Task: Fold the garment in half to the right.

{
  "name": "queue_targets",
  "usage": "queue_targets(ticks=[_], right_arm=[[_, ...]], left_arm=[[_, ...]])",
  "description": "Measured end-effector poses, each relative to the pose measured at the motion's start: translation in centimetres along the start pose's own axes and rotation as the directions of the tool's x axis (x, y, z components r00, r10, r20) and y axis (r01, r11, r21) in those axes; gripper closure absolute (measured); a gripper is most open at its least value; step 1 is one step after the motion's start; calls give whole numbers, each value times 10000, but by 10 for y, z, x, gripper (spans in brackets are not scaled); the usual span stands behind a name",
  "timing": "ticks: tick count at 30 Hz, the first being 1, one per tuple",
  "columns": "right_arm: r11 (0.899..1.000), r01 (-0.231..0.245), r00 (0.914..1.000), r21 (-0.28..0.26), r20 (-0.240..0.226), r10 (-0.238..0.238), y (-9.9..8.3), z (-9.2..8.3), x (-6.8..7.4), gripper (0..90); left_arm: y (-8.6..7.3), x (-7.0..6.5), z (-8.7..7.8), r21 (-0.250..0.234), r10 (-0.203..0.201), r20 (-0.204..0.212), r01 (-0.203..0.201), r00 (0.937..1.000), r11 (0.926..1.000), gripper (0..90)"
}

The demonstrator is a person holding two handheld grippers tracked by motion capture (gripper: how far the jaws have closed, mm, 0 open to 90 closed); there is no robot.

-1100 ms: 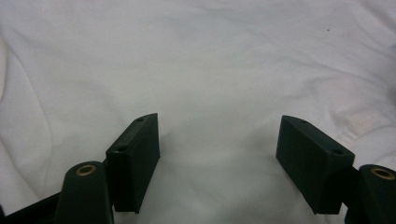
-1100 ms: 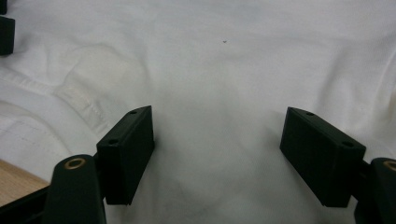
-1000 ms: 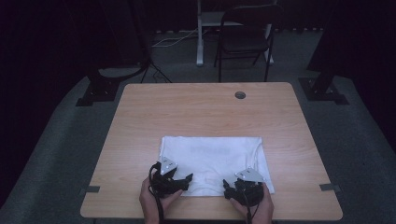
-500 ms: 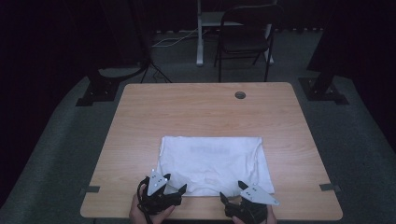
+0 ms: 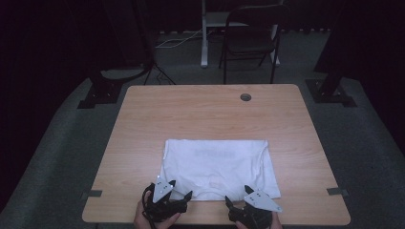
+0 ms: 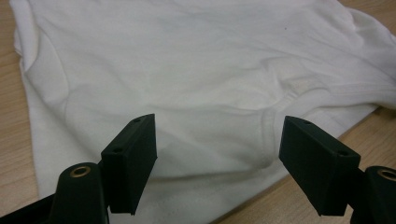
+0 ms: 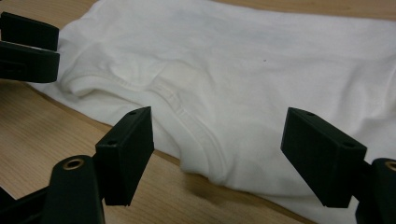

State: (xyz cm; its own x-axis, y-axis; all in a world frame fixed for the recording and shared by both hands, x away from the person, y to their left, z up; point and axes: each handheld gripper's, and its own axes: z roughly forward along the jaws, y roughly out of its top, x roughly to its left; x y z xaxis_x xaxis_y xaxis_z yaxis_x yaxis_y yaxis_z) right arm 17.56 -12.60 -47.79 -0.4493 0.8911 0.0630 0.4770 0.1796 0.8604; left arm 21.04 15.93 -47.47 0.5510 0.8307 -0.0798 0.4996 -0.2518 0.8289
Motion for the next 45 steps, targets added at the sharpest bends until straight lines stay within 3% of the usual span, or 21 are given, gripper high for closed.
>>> queue_targets(ticks=[9,16,27,31,45], right_arm=[[10000,-41,9998,-47,-198,40,0,1,-2,246],[9999,-13,9994,-110,-360,9,3,2,-2,246],[9997,44,9989,-230,-461,-54,7,2,-5,246],[9997,52,9986,-233,-528,-64,7,2,-5,246],[9998,132,9983,-172,-557,-141,5,5,-6,246]], left_arm=[[4,4,0,-9,-74,-42,74,10000,10000,286],[14,15,-6,-120,-127,-350,123,9993,9999,287],[25,26,-2,-7,-61,-605,60,9981,10000,286],[32,36,-2,-63,-241,-740,237,9970,9997,286],[41,53,15,262,-535,-1009,564,9935,9981,286]])
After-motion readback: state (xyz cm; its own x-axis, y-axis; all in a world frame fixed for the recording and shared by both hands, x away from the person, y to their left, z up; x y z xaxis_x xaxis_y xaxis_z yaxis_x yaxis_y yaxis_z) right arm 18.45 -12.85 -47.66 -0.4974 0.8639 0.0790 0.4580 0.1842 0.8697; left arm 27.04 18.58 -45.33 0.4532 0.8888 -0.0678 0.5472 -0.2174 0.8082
